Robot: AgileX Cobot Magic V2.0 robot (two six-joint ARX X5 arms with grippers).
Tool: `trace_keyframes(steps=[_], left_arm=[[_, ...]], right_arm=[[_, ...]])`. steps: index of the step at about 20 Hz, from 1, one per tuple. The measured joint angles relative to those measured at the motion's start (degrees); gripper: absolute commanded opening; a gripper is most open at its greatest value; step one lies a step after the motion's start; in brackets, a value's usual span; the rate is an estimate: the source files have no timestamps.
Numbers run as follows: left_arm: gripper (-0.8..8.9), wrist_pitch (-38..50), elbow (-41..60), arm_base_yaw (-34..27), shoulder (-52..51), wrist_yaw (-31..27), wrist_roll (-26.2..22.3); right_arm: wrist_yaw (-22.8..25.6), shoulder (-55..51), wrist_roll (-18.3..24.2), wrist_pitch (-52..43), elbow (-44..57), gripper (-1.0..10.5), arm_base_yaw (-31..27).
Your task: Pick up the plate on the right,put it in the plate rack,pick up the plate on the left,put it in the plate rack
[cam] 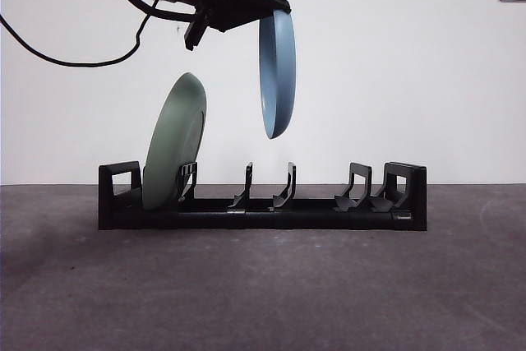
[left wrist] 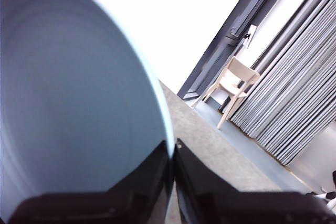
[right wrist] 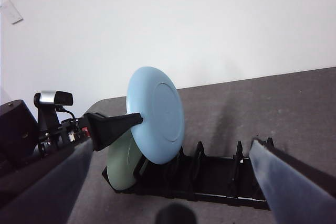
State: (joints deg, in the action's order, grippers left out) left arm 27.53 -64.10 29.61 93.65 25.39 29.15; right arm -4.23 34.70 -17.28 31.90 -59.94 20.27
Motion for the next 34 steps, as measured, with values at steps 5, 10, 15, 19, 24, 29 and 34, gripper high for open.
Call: trace_keyframes(steps=[5,10,15,19,24,29,34], left_arm=[[-0.09,-0.07,-0.04,0.00,1.16,0.04,-1.09],[-0.09,-0.96,-0.09,-0.02,4.98,0.02,-1.14],[-0.09,-2.71,-0.07,-0.02,7.10,-0.52,-2.19],[-0.09,-6.01,-0.07,-0.02,7.17,-1.55,-4.68],[0.01,-7.39,-0.07,-0.02,7.32,-1.77,-8.41],[1.47,-7.37,-0.07,0.04,7.32,-1.73,-11.17],[2.58,-7.34,-0.07,0.04,7.32,-1.64,-11.91]], right_arm=[[0.00,0.07,0.00,0.04,0.00,5.0,0.00],[0.00,0.09,0.11,0.13,0.00,5.0,0.00],[0.00,0.11,0.26,0.22,0.00,5.0,0.00],[0.00,0.11,0.39,0.22,0.00,5.0,0.00],[0.00,0.66,0.76,0.22,0.00,5.0,0.00],[0.00,2.01,0.81,0.22,0.00,5.0,0.00],[-0.04,3.41,0.83,0.24,0.00,5.0,0.00]])
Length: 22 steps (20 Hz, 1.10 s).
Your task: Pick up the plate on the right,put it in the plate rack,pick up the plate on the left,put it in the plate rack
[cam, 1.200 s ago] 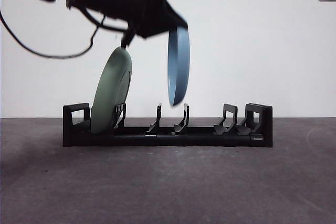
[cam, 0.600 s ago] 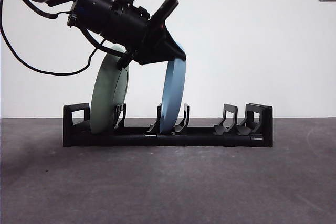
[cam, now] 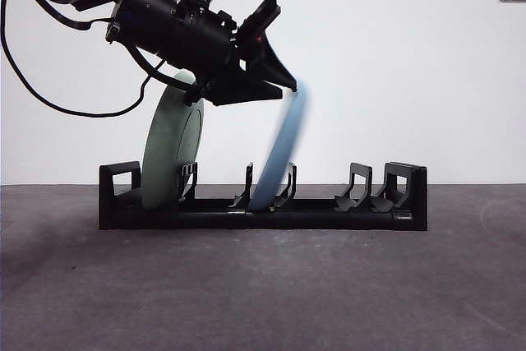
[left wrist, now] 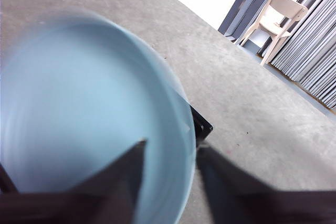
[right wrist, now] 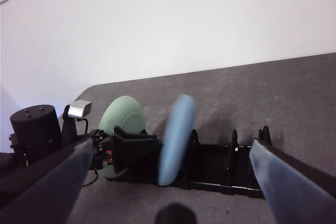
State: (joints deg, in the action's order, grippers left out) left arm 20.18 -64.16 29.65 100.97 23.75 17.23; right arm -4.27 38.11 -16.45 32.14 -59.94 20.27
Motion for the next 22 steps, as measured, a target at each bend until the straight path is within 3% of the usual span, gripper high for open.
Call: trace_keyframes(steps=[5,10,11,13,17,22], left_arm=[[2.58,0.46,0.00,0.20,0.00,0.66,-0.20],[2.45,1.73,0.00,1.09,-1.03,5.70,-0.26],[2.14,1.70,0.00,1.49,-1.75,6.03,-0.31],[0.09,1.36,0.00,2.27,-4.50,6.99,-0.55],[-0.07,-0.26,-0.02,3.19,-12.31,7.98,-2.32],[-0.08,-12.48,-0.04,3.32,-23.32,0.66,-7.96]], right_arm=[[0.02,0.98,0.00,0.00,0.00,5.0,0.00],[0.02,1.90,0.28,0.00,0.00,4.9,0.00],[0.02,2.10,0.42,0.00,0.00,4.7,0.00],[0.00,2.47,0.68,0.00,0.00,3.2,0.00],[0.00,3.37,2.25,0.09,0.00,-0.2,0.00],[0.42,4.35,5.11,0.92,0.00,-0.1,0.00]])
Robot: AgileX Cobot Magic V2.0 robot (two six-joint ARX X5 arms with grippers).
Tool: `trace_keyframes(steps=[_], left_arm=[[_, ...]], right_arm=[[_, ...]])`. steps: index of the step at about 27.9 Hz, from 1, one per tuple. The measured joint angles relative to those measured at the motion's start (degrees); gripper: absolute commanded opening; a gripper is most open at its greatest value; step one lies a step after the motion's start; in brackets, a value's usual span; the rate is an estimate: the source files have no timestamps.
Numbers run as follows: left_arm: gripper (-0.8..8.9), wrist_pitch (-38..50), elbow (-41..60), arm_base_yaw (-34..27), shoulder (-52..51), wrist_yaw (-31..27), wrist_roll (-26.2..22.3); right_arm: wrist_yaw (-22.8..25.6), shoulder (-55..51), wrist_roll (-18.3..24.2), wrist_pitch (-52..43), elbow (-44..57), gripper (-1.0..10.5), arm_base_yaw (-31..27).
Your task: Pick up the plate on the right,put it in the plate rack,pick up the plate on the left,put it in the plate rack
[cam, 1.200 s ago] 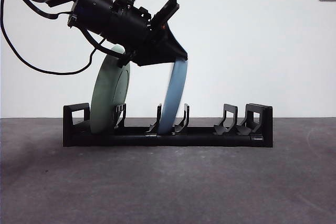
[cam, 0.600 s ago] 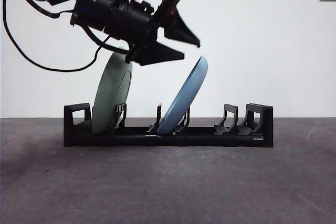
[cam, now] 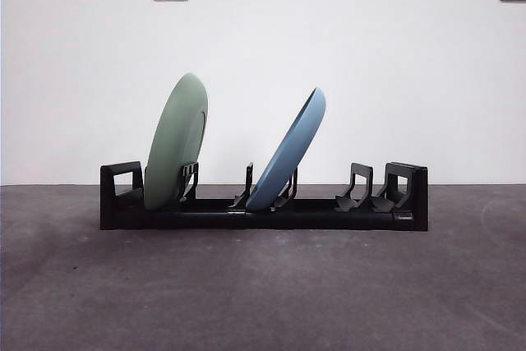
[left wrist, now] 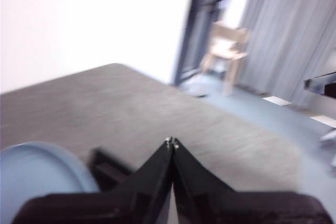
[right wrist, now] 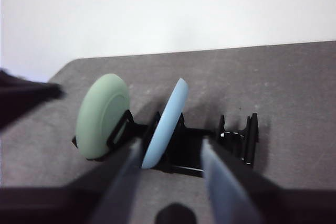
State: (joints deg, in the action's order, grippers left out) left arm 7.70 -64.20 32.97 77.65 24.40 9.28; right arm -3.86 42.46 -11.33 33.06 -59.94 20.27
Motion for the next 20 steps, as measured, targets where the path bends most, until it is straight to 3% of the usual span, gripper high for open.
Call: trace_keyframes(steps=[5,7,9,14,20], left_arm=[[-0.08,-18.97,0.00,0.00,-12.44,-18.25,-10.32],[-0.08,-26.21,0.00,-0.07,-17.42,-26.49,-12.74],[-0.08,-31.28,0.02,-0.94,-21.40,-30.58,-13.90],[-0.08,-33.57,3.17,-6.23,-30.91,-31.58,-15.15],[-0.08,-34.10,15.76,-10.21,-43.47,-31.78,-14.43]], right_arm=[[6.36,0.42,2.40,2.78,0.00,-0.1,0.00],[7.39,0.42,3.50,4.42,0.00,-0.1,-0.02],[8.04,0.42,4.44,5.49,0.00,-0.1,-0.04],[9.94,-1.68,5.38,4.24,3.23,-0.1,-0.02],[10.10,-8.00,5.11,1.38,12.66,-0.1,-0.02]])
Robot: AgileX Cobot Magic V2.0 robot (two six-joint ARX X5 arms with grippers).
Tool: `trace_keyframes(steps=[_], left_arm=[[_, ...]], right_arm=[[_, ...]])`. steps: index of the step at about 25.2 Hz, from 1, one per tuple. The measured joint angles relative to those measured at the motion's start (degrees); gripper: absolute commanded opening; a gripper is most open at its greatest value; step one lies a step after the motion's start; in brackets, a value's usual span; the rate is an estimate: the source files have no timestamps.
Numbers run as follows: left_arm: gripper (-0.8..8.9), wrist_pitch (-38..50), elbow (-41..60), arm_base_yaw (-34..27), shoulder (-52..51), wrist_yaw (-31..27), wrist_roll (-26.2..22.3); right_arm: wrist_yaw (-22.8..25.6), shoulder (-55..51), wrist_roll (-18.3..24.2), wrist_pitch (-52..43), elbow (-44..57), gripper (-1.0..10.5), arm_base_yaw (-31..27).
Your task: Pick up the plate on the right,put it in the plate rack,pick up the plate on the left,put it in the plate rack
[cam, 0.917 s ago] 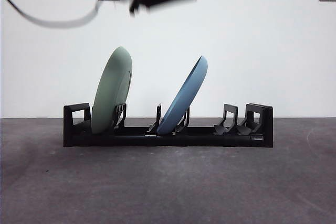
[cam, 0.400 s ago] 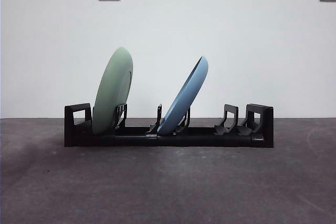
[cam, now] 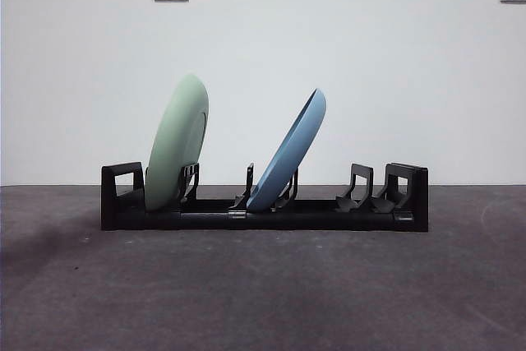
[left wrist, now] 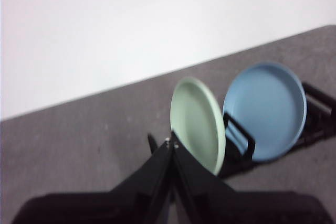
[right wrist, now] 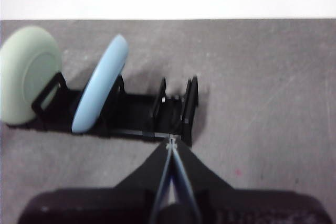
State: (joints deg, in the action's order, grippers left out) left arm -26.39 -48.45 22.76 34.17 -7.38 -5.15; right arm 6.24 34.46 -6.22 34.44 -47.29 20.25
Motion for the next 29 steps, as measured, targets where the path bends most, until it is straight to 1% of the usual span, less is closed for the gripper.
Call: trace_keyframes(steps=[4,8,10,12,14,15,21,23,24,25,27,29], left_arm=[[-0.08,-0.61,8.68,-0.55,-7.98,-0.04,2.34],[-0.06,-2.43,12.46,-0.55,-13.88,-0.13,4.98],[-0.03,-3.50,12.13,-0.55,-15.34,-0.33,5.97],[-0.03,-6.25,12.11,-0.57,-14.86,-0.37,6.34],[-0.03,-8.22,12.11,-0.57,-14.49,-0.24,6.56],[-0.03,-8.90,12.11,-0.59,-14.40,-0.20,6.67],[-0.03,-10.08,12.11,-0.59,-14.14,-0.17,6.69],[-0.03,-10.88,12.15,-1.29,-16.44,-0.15,5.42],[-0.03,-10.40,12.48,-2.60,-18.27,0.55,4.83],[-0.03,-8.41,13.66,-4.13,-20.48,1.46,4.59],[-0.03,-2.58,19.32,-8.26,-25.70,3.30,4.07],[-0.03,3.43,28.02,-12.81,-31.10,3.87,3.82]], right_arm=[[0.00,-5.20,-1.03,-0.66,6.97,-0.1,0.00],[0.00,-8.11,-2.25,-0.15,10.45,0.0,0.02],[-0.02,-8.04,-6.19,-1.42,10.45,0.0,0.02],[-0.04,-7.74,-12.92,-1.86,10.45,0.0,0.02],[0.07,-7.56,-16.31,-1.81,10.45,0.0,0.02],[0.15,-7.54,-17.03,-1.84,10.45,0.0,0.02],[0.00,-7.52,-18.27,-1.84,10.45,0.0,0.02],[-0.02,-7.52,-18.29,-1.84,10.45,0.0,0.02],[-0.02,-7.52,-18.32,-1.84,10.45,0.0,0.02],[0.00,-7.52,-18.36,-1.84,10.45,0.0,0.02],[-0.02,-7.52,-18.45,-1.84,10.45,0.0,0.02],[-0.02,-7.52,-18.45,-1.84,10.45,0.0,0.02]])
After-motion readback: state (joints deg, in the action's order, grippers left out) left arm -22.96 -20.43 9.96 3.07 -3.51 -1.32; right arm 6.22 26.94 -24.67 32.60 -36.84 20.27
